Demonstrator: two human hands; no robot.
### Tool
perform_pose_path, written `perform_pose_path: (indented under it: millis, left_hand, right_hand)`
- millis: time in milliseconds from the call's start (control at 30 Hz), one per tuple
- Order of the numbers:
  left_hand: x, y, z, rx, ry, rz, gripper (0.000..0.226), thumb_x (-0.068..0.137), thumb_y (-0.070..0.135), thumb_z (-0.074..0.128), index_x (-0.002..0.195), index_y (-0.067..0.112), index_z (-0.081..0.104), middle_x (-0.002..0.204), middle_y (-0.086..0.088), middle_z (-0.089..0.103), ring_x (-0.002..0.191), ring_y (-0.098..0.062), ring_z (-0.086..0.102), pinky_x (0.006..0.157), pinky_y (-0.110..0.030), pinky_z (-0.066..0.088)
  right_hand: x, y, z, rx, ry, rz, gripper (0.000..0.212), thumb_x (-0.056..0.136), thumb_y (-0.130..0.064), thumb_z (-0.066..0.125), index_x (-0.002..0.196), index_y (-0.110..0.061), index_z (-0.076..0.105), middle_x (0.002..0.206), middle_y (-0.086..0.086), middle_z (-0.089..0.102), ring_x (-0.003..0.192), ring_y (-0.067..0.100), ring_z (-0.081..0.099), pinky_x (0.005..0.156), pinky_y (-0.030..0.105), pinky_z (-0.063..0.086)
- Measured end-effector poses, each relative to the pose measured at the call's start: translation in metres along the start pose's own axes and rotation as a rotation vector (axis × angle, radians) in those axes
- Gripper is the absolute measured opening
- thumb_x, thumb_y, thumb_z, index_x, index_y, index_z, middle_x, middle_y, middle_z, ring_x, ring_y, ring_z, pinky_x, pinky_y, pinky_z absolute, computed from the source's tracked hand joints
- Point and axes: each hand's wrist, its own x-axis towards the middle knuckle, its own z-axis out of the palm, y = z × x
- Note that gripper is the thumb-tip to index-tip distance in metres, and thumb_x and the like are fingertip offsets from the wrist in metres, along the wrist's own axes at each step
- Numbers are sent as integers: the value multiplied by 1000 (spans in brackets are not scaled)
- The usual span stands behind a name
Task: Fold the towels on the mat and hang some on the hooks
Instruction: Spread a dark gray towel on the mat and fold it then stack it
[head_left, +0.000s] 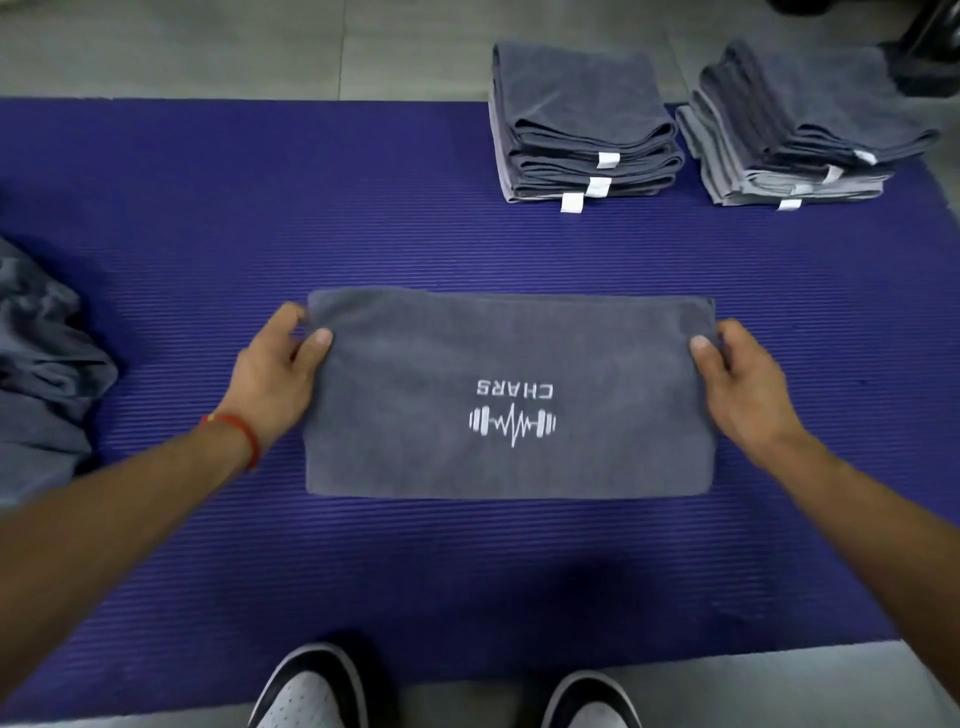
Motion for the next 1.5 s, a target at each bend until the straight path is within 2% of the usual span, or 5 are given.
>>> perform_pose_path:
  millis: [167,800,967,1233,1500]
  left_hand:
    - [53,-29,21,-66,-114,-237,16,92,27,68,80,20,60,72,-9,65,71,-26,62,71,-47,59]
    - [-12,-7,25,94,-15,-283,37,94,45,62,122,23,53,89,0,70,88,-24,66,78,-36,51]
    - [-65,-17,30,163,9,-100,50,91,15,71,134,16,46,71,4,62,71,-8,59,67,-20,42]
    - [-59,23,69,813,-72,625,58,98,37,50,154,31,35,161,-7,29,142,-38,34,108,-60,34]
    - [-33,37,132,995,-458,655,63,101,62,4,151,44,-28,163,5,-31,148,-30,-32,116,-70,-8]
  right_hand:
    - [31,0,37,-156,-63,162,32,106,-35,48,93,-7,51,81,6,54,93,38,61,71,36,35]
    - [6,24,39,-251,72,154,43,98,-53,55,101,-10,62,93,9,65,87,33,64,70,39,51]
    - [-7,23,37,-230,-33,240,52,92,-57,63,77,-7,65,72,8,66,70,28,65,55,31,44]
    - [3,2,27,-183,-179,357,45,94,-42,66,62,-12,57,76,13,65,79,32,63,61,35,48]
    - [3,-4,20,132,-148,409,35,88,-31,78,115,-9,70,112,7,73,96,22,70,77,34,55]
